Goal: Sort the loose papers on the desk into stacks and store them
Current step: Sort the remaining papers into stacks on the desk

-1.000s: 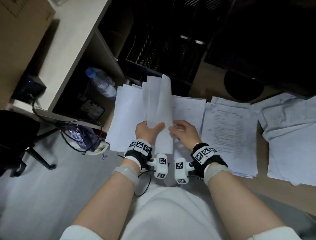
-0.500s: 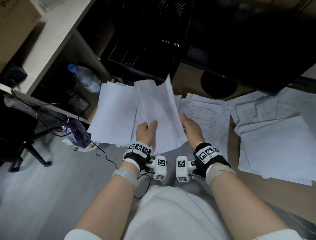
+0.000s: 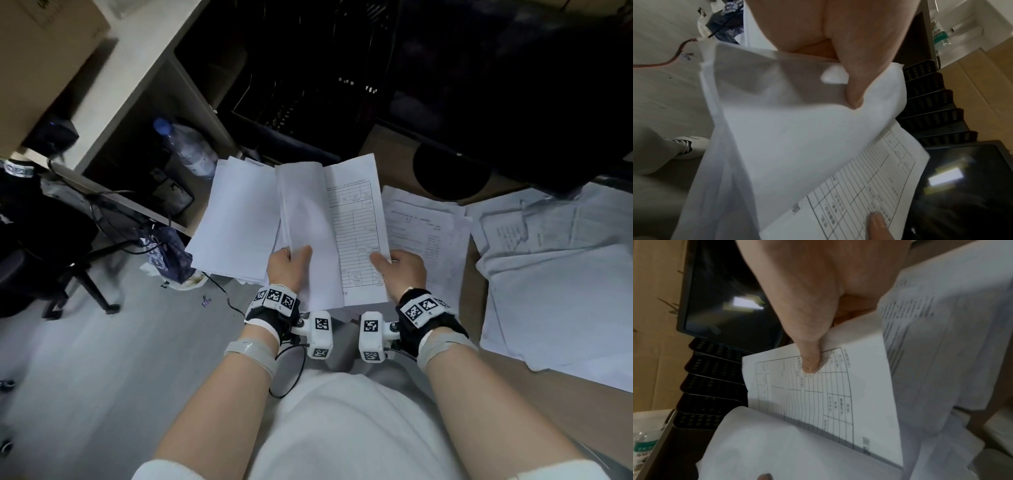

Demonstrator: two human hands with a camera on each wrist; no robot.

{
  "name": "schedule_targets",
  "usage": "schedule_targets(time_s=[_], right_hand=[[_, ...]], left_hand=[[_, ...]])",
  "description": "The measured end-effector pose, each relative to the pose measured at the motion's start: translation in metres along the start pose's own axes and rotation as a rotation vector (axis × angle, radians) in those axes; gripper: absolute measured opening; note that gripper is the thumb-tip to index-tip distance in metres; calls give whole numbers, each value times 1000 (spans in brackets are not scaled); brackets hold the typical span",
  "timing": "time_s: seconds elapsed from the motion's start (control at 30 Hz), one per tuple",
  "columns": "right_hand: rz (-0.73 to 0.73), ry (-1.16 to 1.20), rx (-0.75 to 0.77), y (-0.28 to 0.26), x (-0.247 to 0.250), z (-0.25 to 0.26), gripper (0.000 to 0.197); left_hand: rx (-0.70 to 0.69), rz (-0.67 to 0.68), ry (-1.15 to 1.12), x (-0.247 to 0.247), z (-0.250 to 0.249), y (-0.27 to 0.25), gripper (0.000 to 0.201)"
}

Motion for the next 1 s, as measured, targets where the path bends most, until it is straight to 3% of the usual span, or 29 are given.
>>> schedule_targets(time_s=[0.13, 0.27, 0.47, 0.57, 0.67, 0.73, 0.8, 0.87, 1.0], right_hand=[[-46, 3, -128, 10, -31, -9, 47], [-48, -55, -291, 21, -68, -23, 34], [-48, -89, -449, 28, -117, -23, 41], [-53, -42, -520, 25, -128, -17, 57], [-191, -31, -460, 24, -115, -2, 76], [-288, -19, -331, 24, -100, 18, 75], [-184, 154, -227, 29, -103, 37, 65], [56, 339, -205, 28, -119, 56, 66], [224, 353, -140, 20, -122, 81, 83]], left_hand=[[42, -108, 45, 37, 12, 26, 33], [89, -184, 117, 80, 29, 63, 35], [99, -115, 126, 95, 43, 112, 41], [55, -19, 155, 86, 34, 129, 37], [19, 72, 173, 71, 17, 137, 44], [-17, 110, 188, 61, 6, 137, 49], [-88, 183, 211, 46, -8, 133, 38], [-158, 271, 218, 26, -19, 125, 32], [-179, 365, 161, -2, -38, 98, 63]])
Point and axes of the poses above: each hand's wrist, its own y-axis towards the middle knuckle, its own x-axis out of the back of the hand, z = x × y, the point moved 10 cm from there along y, towards the middle knuckle, and after that the axes turned 6 degrees about -x, right-handed, at the moved point
